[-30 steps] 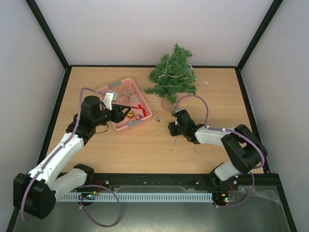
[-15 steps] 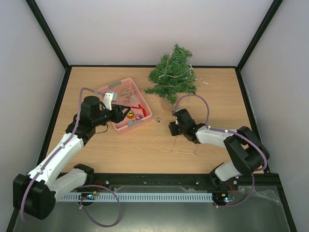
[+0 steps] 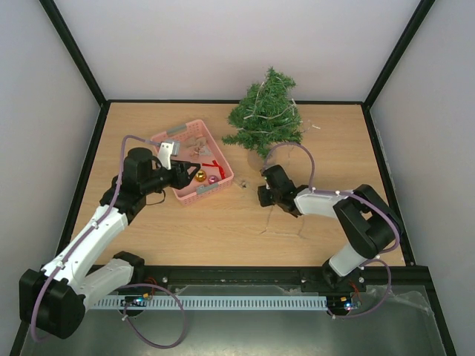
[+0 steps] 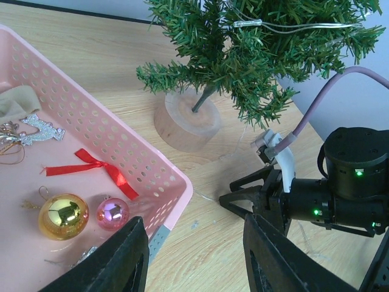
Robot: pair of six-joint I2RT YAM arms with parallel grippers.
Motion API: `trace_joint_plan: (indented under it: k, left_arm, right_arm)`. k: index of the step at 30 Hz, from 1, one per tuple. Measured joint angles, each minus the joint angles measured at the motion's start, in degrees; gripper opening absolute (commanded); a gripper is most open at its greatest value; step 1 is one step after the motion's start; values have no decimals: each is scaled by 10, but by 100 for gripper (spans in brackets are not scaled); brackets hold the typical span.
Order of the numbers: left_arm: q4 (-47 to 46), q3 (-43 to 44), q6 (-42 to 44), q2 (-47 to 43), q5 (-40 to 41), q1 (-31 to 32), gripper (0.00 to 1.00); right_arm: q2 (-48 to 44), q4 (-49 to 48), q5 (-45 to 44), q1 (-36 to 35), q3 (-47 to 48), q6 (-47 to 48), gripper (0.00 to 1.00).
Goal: Decorate the small christmas tree
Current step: Wrap the decoration item around the Christmas tree.
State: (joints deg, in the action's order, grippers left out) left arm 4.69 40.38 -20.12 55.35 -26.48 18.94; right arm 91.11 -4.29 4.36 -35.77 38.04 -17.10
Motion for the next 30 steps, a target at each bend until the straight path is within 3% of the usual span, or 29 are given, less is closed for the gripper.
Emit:
trace_joint_plan:
  k: [5,14,19,30]
  left_arm:
    - [1,0,3,0,2,0,45]
    - [4,0,2,-19,2,0,45]
    - [5,0,2,-32,2,0,45]
    - [19,0,2,-51,10,0,45]
  right_arm:
    - [4,13,-10,-24,1,-5,38]
    - [4,42,-41,-73,9,-25,22]
    - [7,55,-53,-88,16,-33,2]
    - [-45,95,-42,-112,-2,-66,2]
